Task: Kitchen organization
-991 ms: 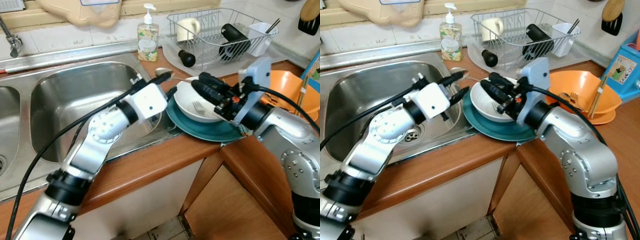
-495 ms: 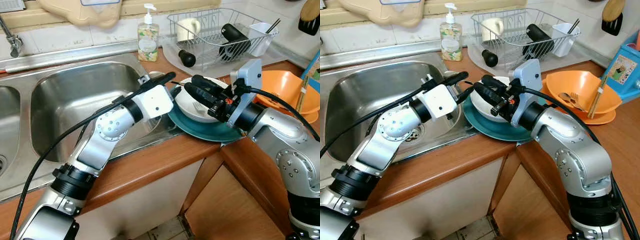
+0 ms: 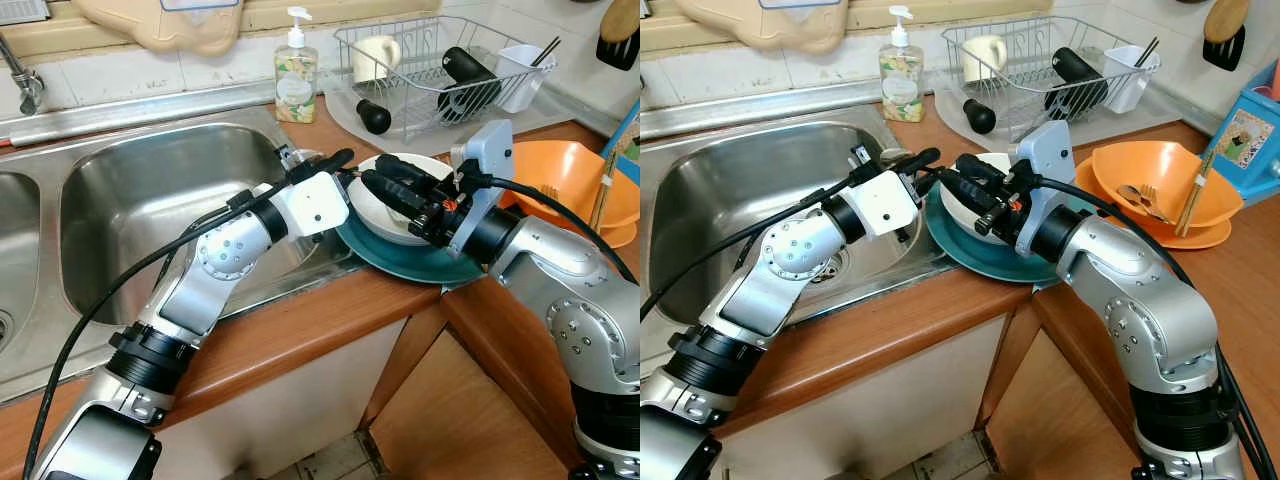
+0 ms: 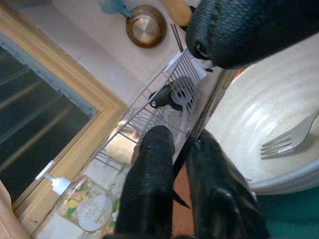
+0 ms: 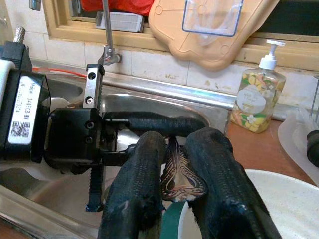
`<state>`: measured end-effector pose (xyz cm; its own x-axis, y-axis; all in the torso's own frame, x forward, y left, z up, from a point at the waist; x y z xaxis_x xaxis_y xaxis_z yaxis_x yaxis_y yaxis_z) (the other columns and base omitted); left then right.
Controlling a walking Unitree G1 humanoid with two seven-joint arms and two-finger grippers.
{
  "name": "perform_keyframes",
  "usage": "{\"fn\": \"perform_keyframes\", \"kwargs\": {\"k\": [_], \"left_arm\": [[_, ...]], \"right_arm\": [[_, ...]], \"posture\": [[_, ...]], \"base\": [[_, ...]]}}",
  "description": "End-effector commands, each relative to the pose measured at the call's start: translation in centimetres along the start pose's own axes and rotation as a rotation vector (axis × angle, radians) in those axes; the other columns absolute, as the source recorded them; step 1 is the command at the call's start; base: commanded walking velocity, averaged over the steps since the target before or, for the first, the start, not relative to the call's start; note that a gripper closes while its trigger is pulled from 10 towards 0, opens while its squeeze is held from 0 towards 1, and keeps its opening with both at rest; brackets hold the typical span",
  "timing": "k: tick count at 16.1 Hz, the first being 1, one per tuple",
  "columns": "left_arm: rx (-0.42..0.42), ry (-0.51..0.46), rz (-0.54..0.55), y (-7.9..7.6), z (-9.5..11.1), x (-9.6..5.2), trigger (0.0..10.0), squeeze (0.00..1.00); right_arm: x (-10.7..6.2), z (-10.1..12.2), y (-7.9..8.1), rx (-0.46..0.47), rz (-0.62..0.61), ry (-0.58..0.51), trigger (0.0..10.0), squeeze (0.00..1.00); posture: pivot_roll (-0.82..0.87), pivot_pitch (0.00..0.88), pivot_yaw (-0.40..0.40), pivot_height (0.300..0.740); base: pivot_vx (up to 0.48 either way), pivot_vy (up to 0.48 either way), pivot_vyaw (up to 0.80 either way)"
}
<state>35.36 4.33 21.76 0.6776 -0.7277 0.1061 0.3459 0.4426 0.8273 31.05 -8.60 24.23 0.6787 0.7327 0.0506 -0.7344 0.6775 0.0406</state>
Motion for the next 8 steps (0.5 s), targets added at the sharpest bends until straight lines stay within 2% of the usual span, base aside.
{"fn": "perform_keyframes", "kwargs": {"k": [1, 8], "left_arm": [[0.026, -0.016, -0.008, 0.31, 0.43, 0.42, 0.0, 0.0], [0.046, -0.008, -0.03, 0.02, 0.19, 0.16, 0.0, 0.0]], "right_arm": [[0.14, 0.76, 0.26, -0.024, 0.005, -0.014, 0.0, 0.0], [0.37, 0.69, 0.53, -0.017, 0.017, -0.012, 0.0, 0.0]], "posture": [[-0.21, 0.0, -0.009, 0.74], [-0.21, 0.0, -0.016, 0.74]], "base": [[0.0, 0.0, 0.0], [0.0, 0.0, 0.0]]}}
Point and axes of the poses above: a point about 5 cm out from each wrist's last joint towards the gripper, its own x axis pointing out of the wrist towards the gripper, its own z axis along the axis of the wrist's last joint, y = z × x, the point moved 5 cm from there along x, pointing out of the wrist towards the gripper, and after that the axes turned 4 degrees about x, right-handed, at the moved point
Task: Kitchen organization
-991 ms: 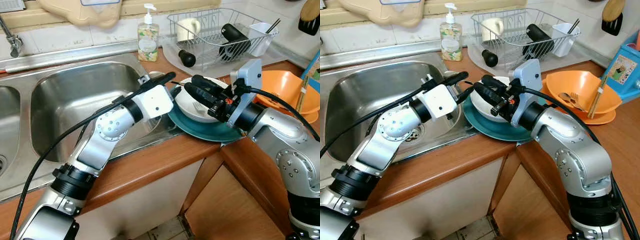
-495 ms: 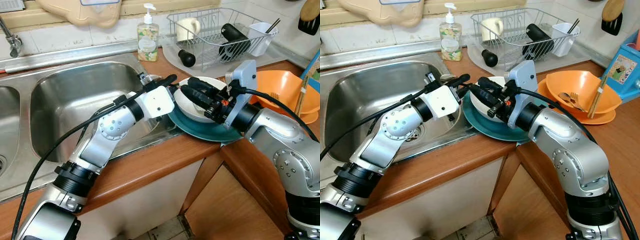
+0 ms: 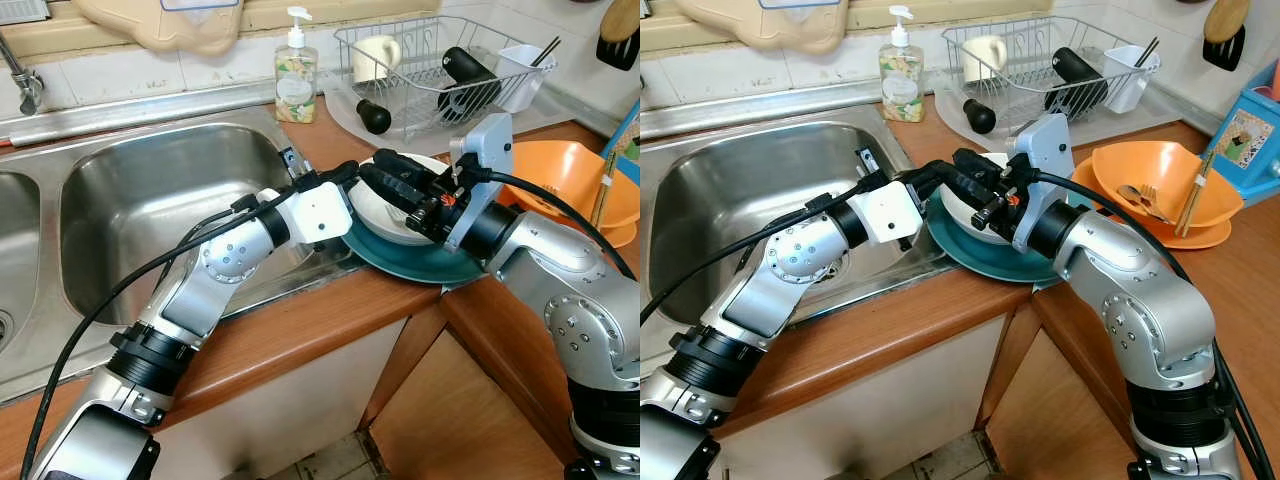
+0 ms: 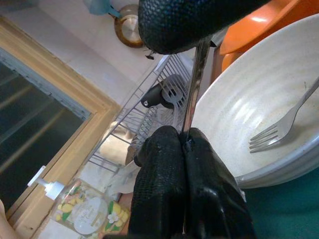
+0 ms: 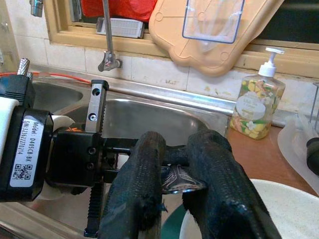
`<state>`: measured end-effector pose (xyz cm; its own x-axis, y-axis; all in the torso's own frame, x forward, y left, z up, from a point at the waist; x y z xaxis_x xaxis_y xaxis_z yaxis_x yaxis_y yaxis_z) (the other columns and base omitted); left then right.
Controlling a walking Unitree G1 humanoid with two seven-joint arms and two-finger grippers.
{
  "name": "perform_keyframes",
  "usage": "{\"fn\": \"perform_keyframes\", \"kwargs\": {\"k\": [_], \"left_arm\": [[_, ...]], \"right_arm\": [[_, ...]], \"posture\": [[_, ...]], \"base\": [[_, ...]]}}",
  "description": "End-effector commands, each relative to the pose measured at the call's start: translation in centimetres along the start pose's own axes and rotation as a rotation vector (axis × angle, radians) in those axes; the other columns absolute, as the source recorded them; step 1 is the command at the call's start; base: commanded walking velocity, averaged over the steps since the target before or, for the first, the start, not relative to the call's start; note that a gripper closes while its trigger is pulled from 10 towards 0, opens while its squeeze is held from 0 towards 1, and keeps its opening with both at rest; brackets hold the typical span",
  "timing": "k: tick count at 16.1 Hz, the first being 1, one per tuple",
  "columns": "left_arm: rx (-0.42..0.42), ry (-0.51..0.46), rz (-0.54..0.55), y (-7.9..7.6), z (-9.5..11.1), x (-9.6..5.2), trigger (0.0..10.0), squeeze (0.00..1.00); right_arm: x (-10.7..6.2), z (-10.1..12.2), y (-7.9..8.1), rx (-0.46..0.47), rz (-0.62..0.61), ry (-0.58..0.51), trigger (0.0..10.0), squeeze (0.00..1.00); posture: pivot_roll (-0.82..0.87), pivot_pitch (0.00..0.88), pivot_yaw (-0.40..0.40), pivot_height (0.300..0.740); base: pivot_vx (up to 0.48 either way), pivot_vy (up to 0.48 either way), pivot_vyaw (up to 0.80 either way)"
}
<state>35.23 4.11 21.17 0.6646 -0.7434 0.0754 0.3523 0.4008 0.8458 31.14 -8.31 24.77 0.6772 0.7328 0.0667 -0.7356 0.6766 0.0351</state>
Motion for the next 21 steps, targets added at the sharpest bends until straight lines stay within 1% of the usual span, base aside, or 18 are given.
{"fn": "perform_keyframes", "kwargs": {"k": [1, 2, 3, 4, 5, 6, 7, 8, 9, 10, 11, 14, 16, 18, 19, 20, 21], "left_arm": [[0.024, -0.005, 0.003, 0.6, 0.2, 0.1, 0.0, 0.0], [0.029, -0.005, 0.0, 0.5, 0.2, 0.1, 0.0, 0.0], [0.034, -0.006, -0.001, 0.5, 0.2, 0.1, 0.0, 0.0], [0.037, -0.005, -0.003, 0.5, 0.2, 0.2, 0.0, 0.0], [0.038, -0.005, -0.003, 0.5, 0.2, 0.2, 0.0, 0.0], [0.043, 0.001, -0.001, 0.6, 0.1, 0.1, 0.0, 0.0], [0.052, 0.018, 0.001, 0.8, -0.3, 0.0, 0.0, 0.0], [0.058, 0.032, 0.003, 0.9, -0.6, -0.2, 0.0, 0.0], [0.069, 0.062, 0.009, 1.2, -1.3, -0.5, 0.0, 0.0], [0.079, 0.096, 0.014, 1.5, -2.1, -0.8, 0.0, 0.0], [0.094, 0.165, 0.013, 1.9, -3.6, -1.5, 0.0, 0.0], [0.109, 0.329, 0.012, 2.7, -7.1, -3.6, 0.0, 0.0], [0.1, 0.467, -0.024, 2.3, -9.9, -5.4, 0.0, 0.0], [0.076, 0.562, -0.067, 1.7, -11.7, -6.8, 0.0, 0.0], [0.068, 0.592, -0.083, 1.4, -12.3, -7.2, 0.0, 0.0], [0.057, 0.604, -0.096, 1.2, -12.5, -7.4, 0.0, 0.0], [0.033, 0.63, -0.111, 0.8, -12.9, -7.6, 0.0, 0.0]], "right_arm": [[0.1, 0.1, 0.4, -0.011, 0.016, 0.006, 0.0, 0.0], [0.1, 0.1, 0.5, -0.01, 0.017, 0.007, 0.1, 0.0], [0.1, 0.1, 0.6, -0.012, 0.022, 0.011, 7.8, 0.0], [0.1, 0.1, 0.6, -0.013, 0.024, 0.011, 10.0, 0.0], [0.1, 0.1, 0.6, -0.005, 0.024, 0.007, 10.0, 1.0], [0.2, 0.3, 0.7, 0.01, 0.032, -0.006, 10.0, 1.0], [0.1, 0.5, 0.5, -0.009, 0.013, -0.02, 10.0, 1.0], [0.1, 0.6, 0.4, -0.018, 0.001, -0.026, 10.0, 0.71], [0.1, 0.7, 0.4, -0.02, -0.002, -0.03, 10.0, 0.0], [0.0, 0.6, 0.4, -0.023, -0.004, -0.029, 10.0, 0.0], [-0.2, 0.4, 0.4, -0.03, -0.004, -0.016, 10.0, 0.0], [-0.7, -0.2, 0.3, -0.043, -0.007, 0.015, 10.0, 0.0], [-1.0, -0.6, 0.3, -0.055, -0.003, 0.037, 10.0, 0.0], [-1.2, -0.9, 0.5, -0.069, 0.009, 0.061, 10.0, 0.0], [-1.3, -1.1, 0.6, -0.075, 0.014, 0.072, 10.0, 0.0], [-1.3, -1.2, 0.6, -0.08, 0.018, 0.08, 10.0, 0.0], [-1.3, -1.5, 0.8, -0.086, 0.025, 0.095, 10.0, 0.0]], "posture": [[-0.21, 0.0, -0.016, 0.74], [-0.21, 0.0, -0.015, 0.74], [-0.21, 0.0, -0.016, 0.74], [-0.21, 0.0, -0.016, 0.74], [-0.21, 0.0, -0.016, 0.74], [-0.21, 0.0, -0.018, 0.74], [-0.21, 0.0, -0.018, 0.74], [-0.21, 0.0, -0.018, 0.74], [-0.21, 0.0, -0.018, 0.74], [-0.21, 0.0, -0.018, 0.74], [-0.21, 0.0, -0.018, 0.74], [-0.2, 0.0, -0.023, 0.74], [-0.2, 0.0, -0.023, 0.74], [-0.2, 0.0, -0.023, 0.74], [-0.2, 0.0, -0.023, 0.74], [-0.2, 0.0, -0.023, 0.74], [-0.2, 0.0, -0.024, 0.74]], "base": [[0.0, 0.0, 0.0], [0.0, 0.0, 0.0], [0.0, 0.0, 0.0], [0.0, 0.0, 0.0], [0.0, 0.0, 0.0], [0.0, 0.0, 0.0], [0.0, 0.0, 0.0], [0.0, 0.0, 0.0], [0.0, 0.0, 0.0], [0.0, 0.0, 0.0], [0.0, 0.0, 0.0], [0.0, 0.0, 0.0], [0.0, 0.0, 0.0], [0.0, 0.0, 0.0], [0.0, 0.0, 0.0], [0.0, 0.0, 0.0], [0.0, 0.0, 0.0]]}}
Point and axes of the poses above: a point about 5 cm out from each wrist's last joint towards the gripper, its own x axis pointing out of the wrist towards the gripper, its own z axis along the axis of the wrist's last joint, y = z × x, the point moved 5 cm from there along x, pointing out of the wrist towards the gripper, and after that the axes turned 4 degrees about x, right-handed, at the moved point
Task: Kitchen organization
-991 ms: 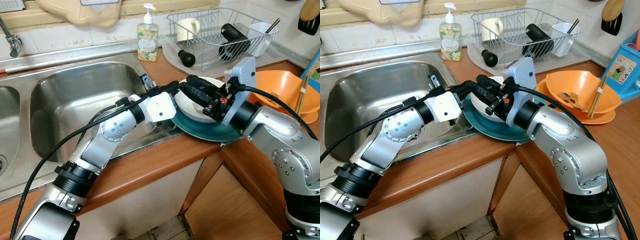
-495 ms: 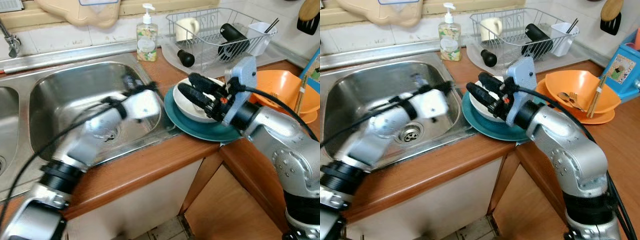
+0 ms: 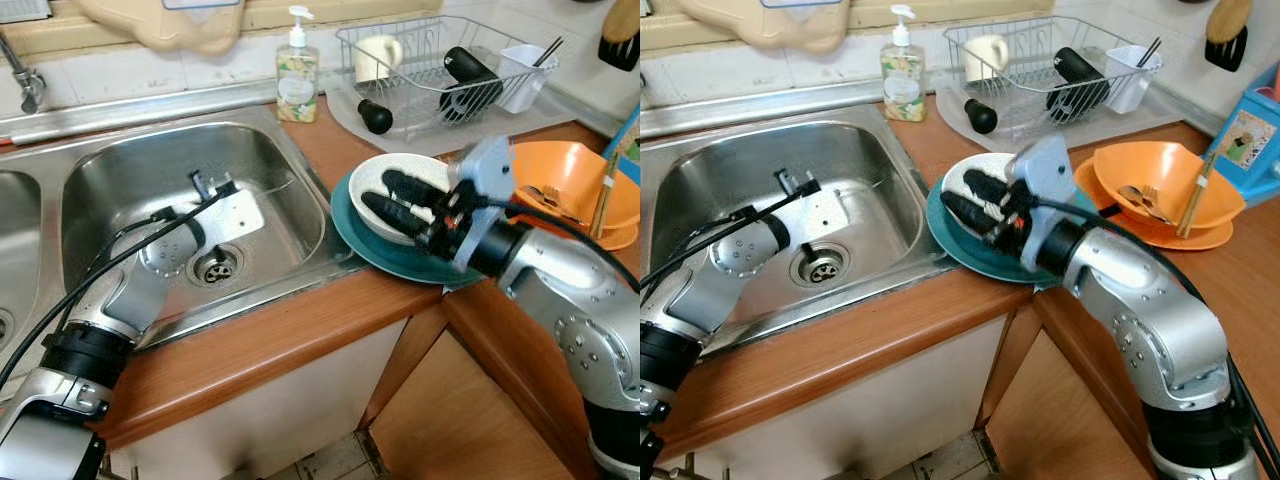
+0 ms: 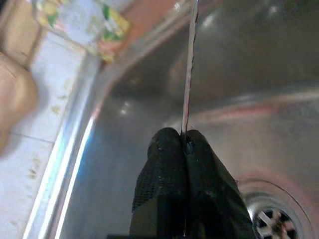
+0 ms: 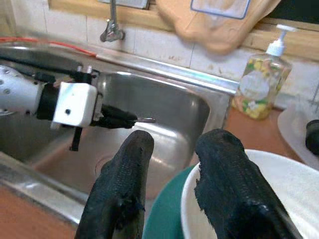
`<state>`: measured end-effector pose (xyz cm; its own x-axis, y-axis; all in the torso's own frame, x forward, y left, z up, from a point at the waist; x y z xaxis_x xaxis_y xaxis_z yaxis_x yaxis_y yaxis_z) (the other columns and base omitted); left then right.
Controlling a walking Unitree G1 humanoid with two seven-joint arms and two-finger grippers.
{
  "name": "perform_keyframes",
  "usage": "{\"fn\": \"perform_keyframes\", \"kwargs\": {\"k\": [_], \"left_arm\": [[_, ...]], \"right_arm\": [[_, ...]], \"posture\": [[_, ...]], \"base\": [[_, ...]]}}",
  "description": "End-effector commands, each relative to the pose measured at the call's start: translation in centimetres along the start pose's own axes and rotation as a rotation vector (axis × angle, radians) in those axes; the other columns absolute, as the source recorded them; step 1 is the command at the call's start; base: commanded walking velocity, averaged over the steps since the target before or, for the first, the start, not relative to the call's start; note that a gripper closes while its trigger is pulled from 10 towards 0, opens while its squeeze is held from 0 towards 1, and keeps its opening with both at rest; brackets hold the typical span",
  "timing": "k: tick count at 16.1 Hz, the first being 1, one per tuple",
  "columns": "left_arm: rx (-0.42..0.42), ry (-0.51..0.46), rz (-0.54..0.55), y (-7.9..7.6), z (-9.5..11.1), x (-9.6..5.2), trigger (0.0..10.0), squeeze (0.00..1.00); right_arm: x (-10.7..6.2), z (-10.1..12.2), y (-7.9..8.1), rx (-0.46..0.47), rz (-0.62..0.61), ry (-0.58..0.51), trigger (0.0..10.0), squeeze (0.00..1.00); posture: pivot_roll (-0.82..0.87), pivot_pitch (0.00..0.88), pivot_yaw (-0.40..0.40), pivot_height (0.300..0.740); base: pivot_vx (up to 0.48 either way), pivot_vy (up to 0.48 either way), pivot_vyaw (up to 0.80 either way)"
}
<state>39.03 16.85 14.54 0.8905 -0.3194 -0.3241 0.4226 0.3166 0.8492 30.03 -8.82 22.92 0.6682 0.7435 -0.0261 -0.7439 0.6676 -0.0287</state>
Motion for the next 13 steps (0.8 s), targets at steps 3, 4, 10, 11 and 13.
{"fn": "perform_keyframes", "kwargs": {"k": [3, 4, 10, 11, 13], "left_arm": [[-0.025, 0.096, -0.105, -1.7, -1.6, 0.3, 1.3, 0.0], [-0.03, 0.116, -0.118, -1.9, -1.9, 0.4, 8.7, 0.0], [-0.161, 0.224, -0.166, -2.7, -3.9, 0.3, 10.0, 1.0], [-0.168, 0.229, -0.176, -2.9, -4.0, 0.1, 10.0, 1.0], [-0.174, 0.231, -0.167, -2.8, -4.0, 0.1, 10.0, 1.0]], "right_arm": [[-0.1, -0.1, 0.6, -0.037, 0.029, 0.025, 10.0, 0.0], [0.0, -0.1, 0.6, -0.039, 0.031, 0.026, 10.0, 0.0], [-0.1, -0.1, 0.6, -0.046, 0.031, 0.032, 10.0, 0.0], [-0.1, 0.0, 0.6, -0.046, 0.032, 0.032, 10.0, 0.0], [-0.1, 0.0, 0.6, -0.046, 0.031, 0.031, 10.0, 0.0]], "posture": [[-0.2, 0.0, -0.026, 0.74], [-0.21, 0.0, -0.025, 0.74], [-0.21, 0.0, -0.028, 0.74], [-0.21, 0.0, -0.03, 0.74], [-0.21, 0.0, -0.032, 0.74]], "base": [[0.0, 0.0, 0.0], [0.0, 0.0, 0.0], [0.0, 0.0, 0.0], [0.0, 0.0, 0.0], [0.0, 0.0, 0.0]]}}
Point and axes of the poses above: a point about 5 cm out from each wrist's last joint towards the gripper, its own x axis pointing out of the wrist towards the gripper, its own z axis along the axis of the wrist's last joint, y = z × x, the point moved 5 cm from there along x, pointing out of the wrist towards the gripper, and after that the axes turned 4 degrees about x, right-handed, at the moved point
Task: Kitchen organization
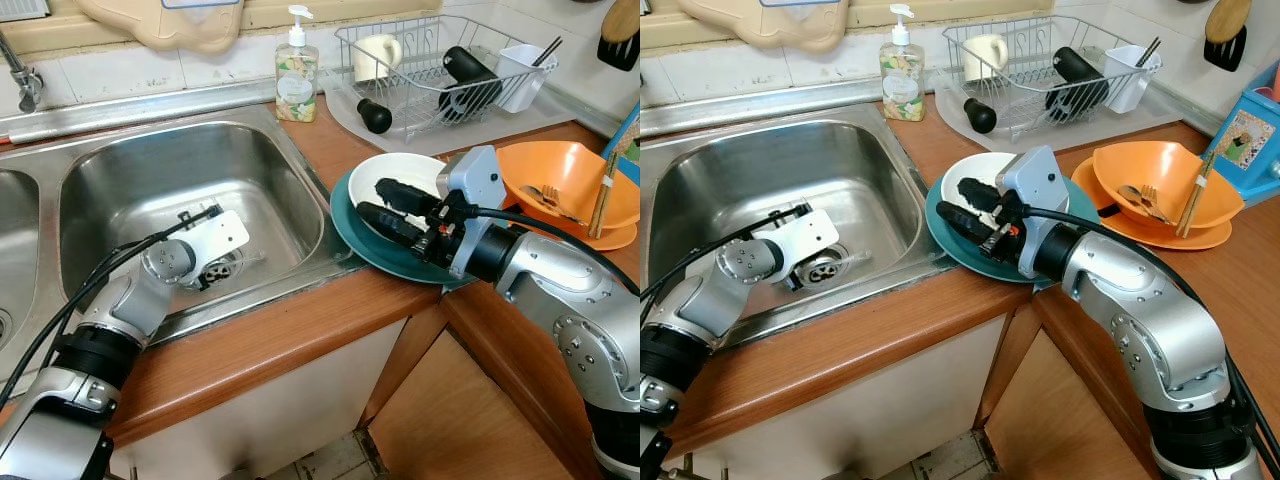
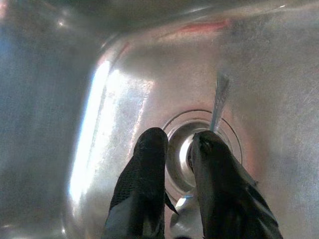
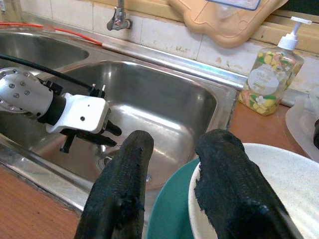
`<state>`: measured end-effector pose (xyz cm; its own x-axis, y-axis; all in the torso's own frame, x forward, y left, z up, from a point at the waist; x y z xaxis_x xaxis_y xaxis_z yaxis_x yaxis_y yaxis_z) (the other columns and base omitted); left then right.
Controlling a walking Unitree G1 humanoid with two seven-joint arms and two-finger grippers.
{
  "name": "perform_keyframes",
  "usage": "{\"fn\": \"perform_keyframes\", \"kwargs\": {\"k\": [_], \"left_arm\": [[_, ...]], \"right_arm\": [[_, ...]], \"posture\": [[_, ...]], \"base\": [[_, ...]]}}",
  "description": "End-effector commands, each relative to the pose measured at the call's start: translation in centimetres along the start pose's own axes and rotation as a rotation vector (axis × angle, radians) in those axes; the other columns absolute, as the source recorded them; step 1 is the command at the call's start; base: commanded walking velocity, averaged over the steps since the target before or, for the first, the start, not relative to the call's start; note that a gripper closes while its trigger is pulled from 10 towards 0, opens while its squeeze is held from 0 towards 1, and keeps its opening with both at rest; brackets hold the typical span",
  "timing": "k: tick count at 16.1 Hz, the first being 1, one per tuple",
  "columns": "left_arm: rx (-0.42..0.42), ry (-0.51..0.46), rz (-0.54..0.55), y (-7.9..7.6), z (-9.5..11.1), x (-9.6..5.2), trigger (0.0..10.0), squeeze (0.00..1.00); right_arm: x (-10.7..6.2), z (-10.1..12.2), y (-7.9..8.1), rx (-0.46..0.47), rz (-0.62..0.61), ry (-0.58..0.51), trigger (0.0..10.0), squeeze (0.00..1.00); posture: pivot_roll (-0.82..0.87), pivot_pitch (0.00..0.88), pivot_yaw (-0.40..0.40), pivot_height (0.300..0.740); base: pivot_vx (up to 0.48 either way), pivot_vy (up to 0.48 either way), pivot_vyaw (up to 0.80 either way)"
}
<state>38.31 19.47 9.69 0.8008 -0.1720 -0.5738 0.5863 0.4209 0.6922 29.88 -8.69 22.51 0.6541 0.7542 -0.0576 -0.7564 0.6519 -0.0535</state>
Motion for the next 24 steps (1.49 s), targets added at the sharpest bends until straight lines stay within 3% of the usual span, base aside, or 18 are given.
{"fn": "perform_keyframes", "kwargs": {"k": [1, 3, 6, 7, 8, 11, 14, 15, 16, 21, 22, 24], "left_arm": [[-0.014, -0.014, 0.023, 0.8, 0.4, -0.3, 10.0, 1.0], [-0.027, -0.033, 0.053, 1.3, 0.7, -0.5, 10.0, 1.0], [-0.147, -0.161, 0.183, 3.2, 2.6, -1.2, 10.0, 1.0], [-0.198, -0.204, 0.207, 3.5, 3.0, -1.5, 10.0, 0.4], [-0.224, -0.238, 0.222, 3.7, 3.4, -1.8, 10.0, 0.0], [-0.353, -0.46, 0.207, 3.0, 5.8, -3.7, 10.0, 0.0], [-0.479, -0.597, 0.179, 2.3, 7.1, -5.5, 10.0, 0.0], [-0.508, -0.62, 0.168, 2.0, 7.2, -6.0, 10.0, 0.0], [-0.539, -0.636, 0.168, 1.9, 7.3, -6.4, 10.0, 0.0], [-0.621, -0.725, 0.172, 1.8, 8.5, -8.1, 10.0, 0.0], [-0.603, -0.74, 0.192, 1.6, 8.7, -8.3, 10.0, 0.0], [-0.6, -0.753, 0.091, 0.3, 9.3, -8.6, 10.0, 0.0]], "right_arm": [[-0.1, 0.4, 0.3, -0.021, 0.011, -0.001, 10.0, 0.0], [0.0, 0.6, 0.1, -0.018, -0.007, -0.014, 10.0, 0.0], [-0.3, 1.2, -1.3, 0.005, -0.108, -0.066, 10.0, 0.0], [-0.4, 1.3, -1.6, 0.01, -0.134, -0.077, 10.0, 0.0], [-0.4, 1.3, -1.8, 0.016, -0.152, -0.085, 10.0, 0.0], [-0.9, 1.0, -2.8, 0.041, -0.26, -0.112, 10.0, 0.0], [-1.4, 0.8, -3.6, 0.073, -0.345, -0.145, 10.0, 0.0], [-1.6, 1.0, -3.8, 0.076, -0.365, -0.162, 10.0, 1.0], [-1.5, 1.1, -3.5, 0.126, -0.337, -0.19, 10.0, 1.0], [-1.8, 0.6, -3.3, 0.13, -0.368, -0.189, 10.0, 1.0], [-1.8, 0.5, -3.4, 0.123, -0.38, -0.187, 10.0, 1.0], [-2.1, 0.6, -3.7, 0.092, -0.423, -0.204, 10.0, 1.0]], "posture": [[-0.21, 0.0, -0.034, 0.74], [-0.21, 0.0, -0.034, 0.74], [-0.21, 0.0, -0.033, 0.74], [-0.21, 0.0, -0.033, 0.74], [-0.21, 0.0, -0.031, 0.74], [-0.21, 0.0, -0.032, 0.74], [-0.21, 0.0, -0.032, 0.74], [-0.21, 0.0, -0.036, 0.74], [-0.21, 0.0, -0.037, 0.74], [-0.2, 0.0, -0.039, 0.74], [-0.2, 0.0, -0.039, 0.74], [-0.2, 0.0, -0.042, 0.74]], "base": [[0.0, 0.0, 0.0], [0.0, 0.0, 0.0], [0.0, 0.0, 0.0], [0.0, 0.0, 0.0], [0.0, 0.0, 0.0], [0.0, 0.0, 0.0], [0.0, 0.0, 0.0], [0.0, 0.0, 0.0], [0.0, 0.0, 0.0], [0.0, 0.0, 0.0], [0.0, 0.0, 0.0], [0.0, 0.0, 0.0]]}}
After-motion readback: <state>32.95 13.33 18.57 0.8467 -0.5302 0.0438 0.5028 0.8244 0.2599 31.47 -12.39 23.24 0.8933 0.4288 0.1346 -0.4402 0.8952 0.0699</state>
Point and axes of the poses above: a point about 5 cm out from each wrist's last joint towards the gripper, its own x axis pointing out of the wrist towards the gripper, its own z axis along the axis of the wrist's last joint, y = z × x, the point moved 5 cm from there along x, pointing out of the wrist towards the gripper, and after that the axes turned 4 degrees about x, right-handed, at the moved point
